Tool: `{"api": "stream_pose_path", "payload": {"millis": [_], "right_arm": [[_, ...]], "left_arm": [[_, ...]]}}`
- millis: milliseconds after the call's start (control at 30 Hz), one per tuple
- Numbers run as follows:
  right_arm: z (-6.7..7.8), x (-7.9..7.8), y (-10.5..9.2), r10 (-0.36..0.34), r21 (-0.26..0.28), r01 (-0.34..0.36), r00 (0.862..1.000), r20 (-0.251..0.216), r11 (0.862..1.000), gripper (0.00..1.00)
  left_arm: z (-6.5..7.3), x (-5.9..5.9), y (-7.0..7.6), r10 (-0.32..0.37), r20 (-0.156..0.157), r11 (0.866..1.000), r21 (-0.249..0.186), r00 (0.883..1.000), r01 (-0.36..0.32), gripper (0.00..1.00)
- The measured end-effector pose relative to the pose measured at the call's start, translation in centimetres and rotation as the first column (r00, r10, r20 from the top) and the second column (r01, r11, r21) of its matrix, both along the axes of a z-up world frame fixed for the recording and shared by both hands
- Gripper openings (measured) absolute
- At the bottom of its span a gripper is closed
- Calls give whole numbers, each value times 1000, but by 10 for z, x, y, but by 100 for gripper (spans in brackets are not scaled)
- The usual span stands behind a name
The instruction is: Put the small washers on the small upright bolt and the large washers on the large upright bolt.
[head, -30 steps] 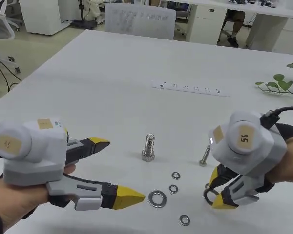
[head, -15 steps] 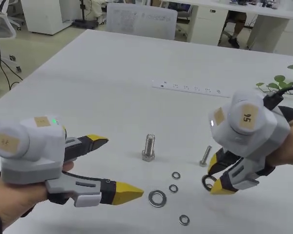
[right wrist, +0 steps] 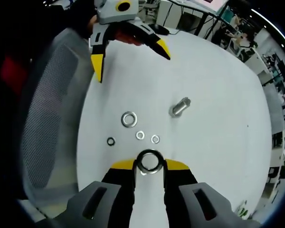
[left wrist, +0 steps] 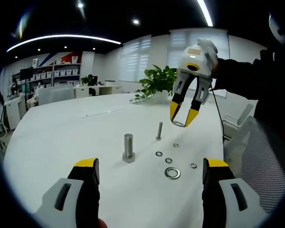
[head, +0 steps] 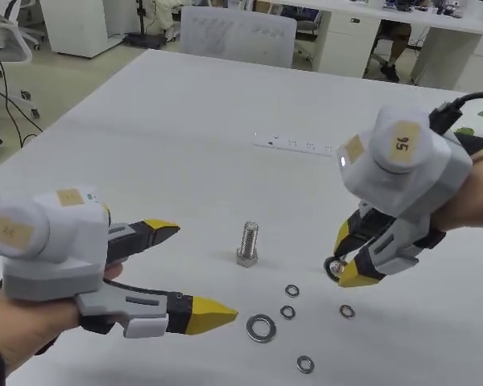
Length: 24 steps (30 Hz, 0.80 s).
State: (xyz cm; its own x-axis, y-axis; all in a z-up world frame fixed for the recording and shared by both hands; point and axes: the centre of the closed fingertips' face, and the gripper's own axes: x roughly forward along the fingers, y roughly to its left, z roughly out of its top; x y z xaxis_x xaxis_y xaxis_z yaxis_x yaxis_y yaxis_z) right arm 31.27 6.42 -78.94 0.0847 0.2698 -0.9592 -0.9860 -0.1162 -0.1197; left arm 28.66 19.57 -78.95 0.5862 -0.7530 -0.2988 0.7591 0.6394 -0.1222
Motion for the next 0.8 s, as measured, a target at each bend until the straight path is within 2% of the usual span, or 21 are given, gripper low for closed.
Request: {"api": "stream_pose_path", "payload": {"millis": [467, 800], "right_arm": [[25, 22, 25, 41, 10, -41, 999, 19, 999, 22], [31, 30, 50, 69, 27, -70, 997, 15, 997, 22]], "left_arm": [[5, -1, 2, 15, 17, 1000, 11, 1000, -16, 89], [8, -1, 7, 33, 25, 999, 8, 999, -33, 87]]}}
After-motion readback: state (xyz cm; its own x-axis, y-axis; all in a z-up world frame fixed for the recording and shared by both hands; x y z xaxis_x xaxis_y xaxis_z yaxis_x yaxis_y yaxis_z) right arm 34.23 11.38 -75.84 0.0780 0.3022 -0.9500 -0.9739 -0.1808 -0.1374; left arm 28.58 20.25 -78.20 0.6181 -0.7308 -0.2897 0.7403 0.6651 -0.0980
